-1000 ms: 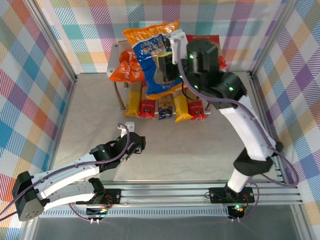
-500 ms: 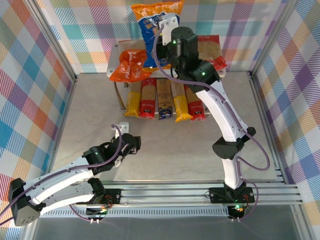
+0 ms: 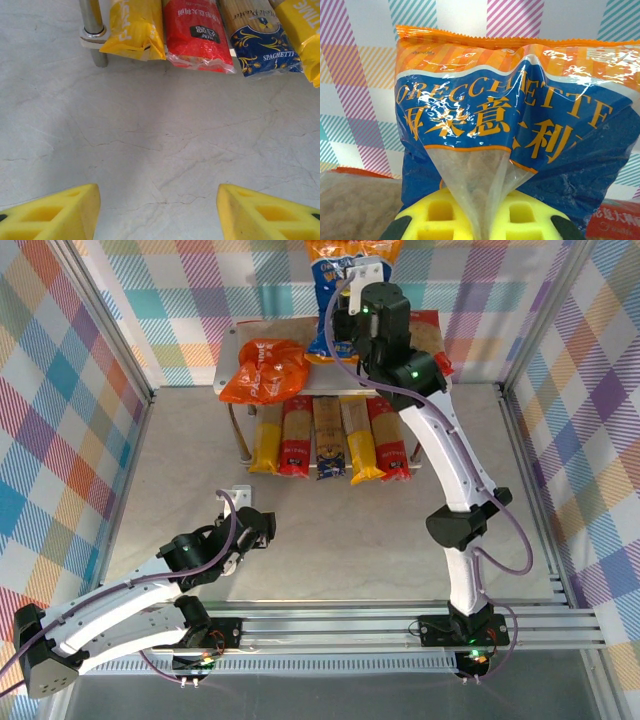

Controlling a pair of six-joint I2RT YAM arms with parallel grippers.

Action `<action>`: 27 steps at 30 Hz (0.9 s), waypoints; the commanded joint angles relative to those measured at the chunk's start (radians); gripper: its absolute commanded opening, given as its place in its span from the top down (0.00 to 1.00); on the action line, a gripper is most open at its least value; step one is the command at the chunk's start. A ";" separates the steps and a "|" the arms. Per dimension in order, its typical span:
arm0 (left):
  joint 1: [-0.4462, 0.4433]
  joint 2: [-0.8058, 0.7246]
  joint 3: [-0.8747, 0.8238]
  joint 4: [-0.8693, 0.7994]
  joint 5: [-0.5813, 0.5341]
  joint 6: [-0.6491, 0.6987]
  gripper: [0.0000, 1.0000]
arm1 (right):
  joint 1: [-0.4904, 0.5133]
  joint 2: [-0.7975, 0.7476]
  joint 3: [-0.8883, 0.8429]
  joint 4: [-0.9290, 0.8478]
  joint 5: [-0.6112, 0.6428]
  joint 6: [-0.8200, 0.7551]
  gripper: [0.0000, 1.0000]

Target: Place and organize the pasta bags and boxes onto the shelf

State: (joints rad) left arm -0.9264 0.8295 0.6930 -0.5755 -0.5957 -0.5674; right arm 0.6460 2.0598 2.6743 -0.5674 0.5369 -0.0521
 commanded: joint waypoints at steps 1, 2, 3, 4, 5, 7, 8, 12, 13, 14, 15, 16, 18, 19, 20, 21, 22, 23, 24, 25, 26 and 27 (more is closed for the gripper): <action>0.017 0.009 0.028 -0.013 -0.010 0.014 0.37 | 0.003 -0.006 0.068 0.137 -0.023 0.031 1.00; 0.019 0.012 0.028 -0.011 -0.007 0.014 0.37 | 0.003 -0.002 0.067 0.131 -0.022 0.034 1.00; 0.021 0.016 0.028 -0.009 -0.003 0.015 0.37 | 0.003 0.001 0.067 0.124 -0.023 0.035 1.00; 0.023 0.019 0.028 -0.008 0.000 0.015 0.37 | 0.003 0.003 0.067 0.115 -0.024 0.037 1.00; 0.024 0.021 0.029 -0.006 0.003 0.017 0.37 | 0.003 0.006 0.067 0.108 -0.025 0.040 1.00; 0.029 0.025 0.028 -0.006 0.004 0.017 0.37 | 0.003 0.012 0.066 0.093 -0.019 0.040 1.00; 0.030 0.025 0.028 -0.003 0.004 0.018 0.37 | 0.003 0.014 0.068 0.088 -0.018 0.037 1.00; 0.036 0.022 0.026 0.000 0.007 0.021 0.37 | 0.004 0.023 0.067 0.060 -0.019 0.037 1.00; 0.037 0.021 0.026 0.002 0.007 0.020 0.37 | 0.003 0.026 0.067 0.054 -0.019 0.037 1.00; 0.038 0.021 0.025 0.003 0.008 0.021 0.37 | 0.003 0.030 0.067 0.046 -0.018 0.036 1.00; 0.040 0.023 0.025 0.003 0.009 0.021 0.37 | 0.003 0.034 0.068 0.036 -0.023 0.034 1.00; 0.041 0.023 0.024 0.005 0.010 0.022 0.36 | 0.003 0.040 0.067 0.024 -0.023 0.033 1.00; 0.043 0.024 0.023 0.005 0.012 0.020 0.36 | 0.003 0.049 0.067 0.004 -0.025 0.037 1.00; 0.044 0.025 0.023 0.005 0.013 0.021 0.36 | 0.002 0.056 0.068 -0.005 -0.028 0.039 1.00; 0.045 0.025 0.022 0.005 0.013 0.021 0.36 | 0.001 0.060 0.067 -0.011 -0.026 0.040 1.00; 0.046 0.026 0.023 0.005 0.014 0.021 0.36 | 0.001 0.066 0.067 -0.017 -0.027 0.040 1.00; 0.047 0.027 0.023 0.005 0.015 0.021 0.35 | 0.001 0.071 0.068 -0.020 -0.027 0.043 1.00; 0.047 0.027 0.025 0.003 0.016 0.021 0.35 | 0.001 0.075 0.067 -0.023 -0.029 0.046 1.00; 0.047 0.026 0.025 0.001 0.016 0.020 0.35 | 0.001 0.079 0.068 -0.027 -0.031 0.049 1.00; 0.049 0.024 0.025 0.002 0.016 0.020 0.35 | 0.000 0.083 0.068 -0.031 -0.034 0.051 0.98; 0.049 0.023 0.025 0.002 0.016 0.020 0.35 | 0.000 0.086 0.068 -0.033 -0.036 0.053 0.96; 0.049 0.021 0.025 0.002 0.016 0.020 0.34 | 0.000 0.089 0.068 -0.034 -0.040 0.056 0.93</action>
State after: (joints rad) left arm -0.8864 0.8562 0.6930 -0.5743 -0.5846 -0.5568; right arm 0.6460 2.1445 2.6919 -0.6685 0.5121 -0.0135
